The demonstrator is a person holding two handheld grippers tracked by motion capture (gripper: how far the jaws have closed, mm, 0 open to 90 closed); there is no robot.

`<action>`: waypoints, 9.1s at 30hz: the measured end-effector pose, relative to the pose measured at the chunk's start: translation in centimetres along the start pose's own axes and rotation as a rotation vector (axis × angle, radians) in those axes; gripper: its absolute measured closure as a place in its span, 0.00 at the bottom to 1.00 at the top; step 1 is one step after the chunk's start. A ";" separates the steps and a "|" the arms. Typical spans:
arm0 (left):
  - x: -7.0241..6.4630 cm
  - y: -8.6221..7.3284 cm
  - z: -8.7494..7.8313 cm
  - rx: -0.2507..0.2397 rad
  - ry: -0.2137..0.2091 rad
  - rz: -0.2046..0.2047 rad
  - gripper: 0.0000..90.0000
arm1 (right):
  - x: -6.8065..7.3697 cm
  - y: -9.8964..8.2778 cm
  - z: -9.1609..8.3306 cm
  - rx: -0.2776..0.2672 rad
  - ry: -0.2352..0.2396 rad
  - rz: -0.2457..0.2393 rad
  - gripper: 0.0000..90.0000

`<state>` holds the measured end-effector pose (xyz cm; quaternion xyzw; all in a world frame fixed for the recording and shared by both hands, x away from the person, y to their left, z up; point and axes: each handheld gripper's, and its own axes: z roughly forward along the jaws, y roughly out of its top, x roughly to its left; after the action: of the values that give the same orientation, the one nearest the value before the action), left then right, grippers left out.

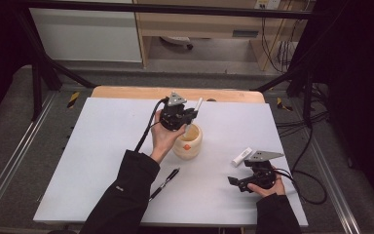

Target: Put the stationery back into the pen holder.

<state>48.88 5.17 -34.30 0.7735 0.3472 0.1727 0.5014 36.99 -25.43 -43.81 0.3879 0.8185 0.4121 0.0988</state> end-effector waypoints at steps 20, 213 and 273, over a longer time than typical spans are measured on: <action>-0.1 -3.3 0.2 0.031 -0.014 -0.009 0.87 | 0.0 0.0 0.1 0.008 -0.001 0.001 0.01; -3.0 -10.2 -10.8 0.505 -0.196 0.220 0.89 | 7.7 5.1 4.1 0.082 -0.070 -0.473 0.02; -7.3 -5.1 -6.8 0.576 -0.247 0.276 0.89 | 12.1 6.1 4.7 0.066 -0.092 -1.003 0.28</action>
<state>37.69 5.73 -35.32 0.9381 0.2103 0.0390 0.2724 34.45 -11.74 -40.31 -0.0326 0.9115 0.2702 0.3083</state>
